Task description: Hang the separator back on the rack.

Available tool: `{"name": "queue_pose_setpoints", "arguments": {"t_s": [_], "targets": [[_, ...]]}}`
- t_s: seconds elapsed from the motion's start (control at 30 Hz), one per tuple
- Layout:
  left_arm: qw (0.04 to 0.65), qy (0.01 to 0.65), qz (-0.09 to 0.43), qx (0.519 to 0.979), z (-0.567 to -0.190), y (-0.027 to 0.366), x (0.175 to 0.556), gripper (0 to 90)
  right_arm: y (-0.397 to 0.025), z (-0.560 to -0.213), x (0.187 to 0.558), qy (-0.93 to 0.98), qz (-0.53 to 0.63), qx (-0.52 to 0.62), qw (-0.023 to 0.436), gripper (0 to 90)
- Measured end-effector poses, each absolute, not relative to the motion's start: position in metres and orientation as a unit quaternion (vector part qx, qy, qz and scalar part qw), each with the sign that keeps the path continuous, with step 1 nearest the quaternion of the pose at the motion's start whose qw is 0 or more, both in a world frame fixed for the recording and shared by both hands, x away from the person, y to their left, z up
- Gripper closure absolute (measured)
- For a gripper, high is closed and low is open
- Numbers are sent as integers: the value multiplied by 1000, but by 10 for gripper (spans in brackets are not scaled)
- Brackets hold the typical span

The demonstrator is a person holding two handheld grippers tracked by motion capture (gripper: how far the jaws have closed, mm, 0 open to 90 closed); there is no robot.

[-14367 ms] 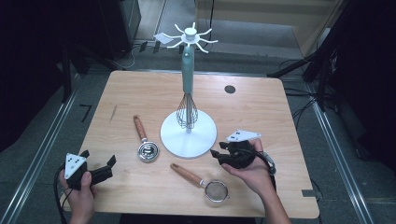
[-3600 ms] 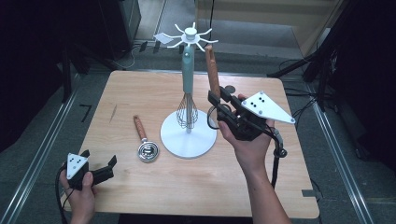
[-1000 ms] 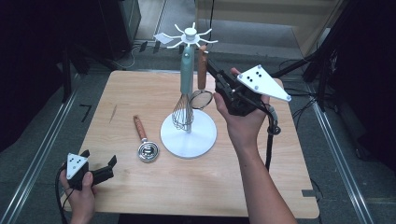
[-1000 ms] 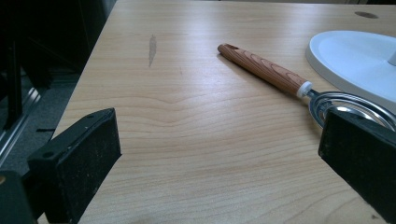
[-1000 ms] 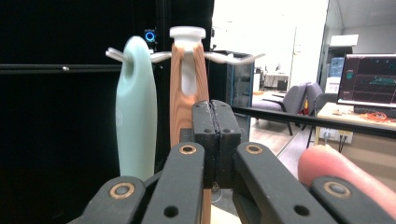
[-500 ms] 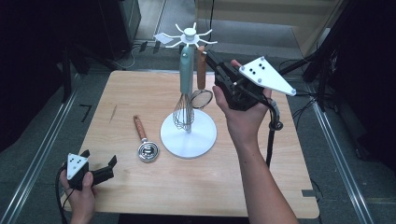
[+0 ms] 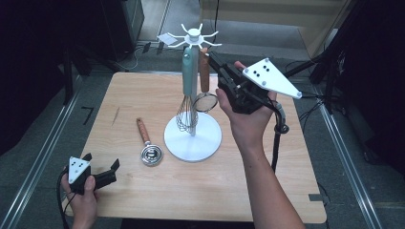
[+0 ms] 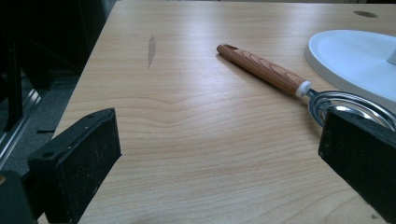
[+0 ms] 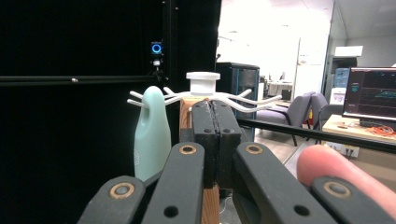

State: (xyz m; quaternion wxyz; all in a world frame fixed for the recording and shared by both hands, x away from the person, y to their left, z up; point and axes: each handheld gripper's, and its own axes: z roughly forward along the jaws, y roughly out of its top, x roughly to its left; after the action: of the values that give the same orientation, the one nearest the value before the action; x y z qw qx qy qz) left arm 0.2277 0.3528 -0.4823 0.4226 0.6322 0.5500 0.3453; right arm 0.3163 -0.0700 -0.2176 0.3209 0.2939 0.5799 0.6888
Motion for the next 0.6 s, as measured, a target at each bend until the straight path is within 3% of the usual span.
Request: {"name": "queue_pose_setpoints", "arguments": {"t_s": [0.6], "targets": [[423, 550, 345, 632, -482, 353, 228, 0, -52, -217, 304, 597, 687, 268, 316, 900]]}}
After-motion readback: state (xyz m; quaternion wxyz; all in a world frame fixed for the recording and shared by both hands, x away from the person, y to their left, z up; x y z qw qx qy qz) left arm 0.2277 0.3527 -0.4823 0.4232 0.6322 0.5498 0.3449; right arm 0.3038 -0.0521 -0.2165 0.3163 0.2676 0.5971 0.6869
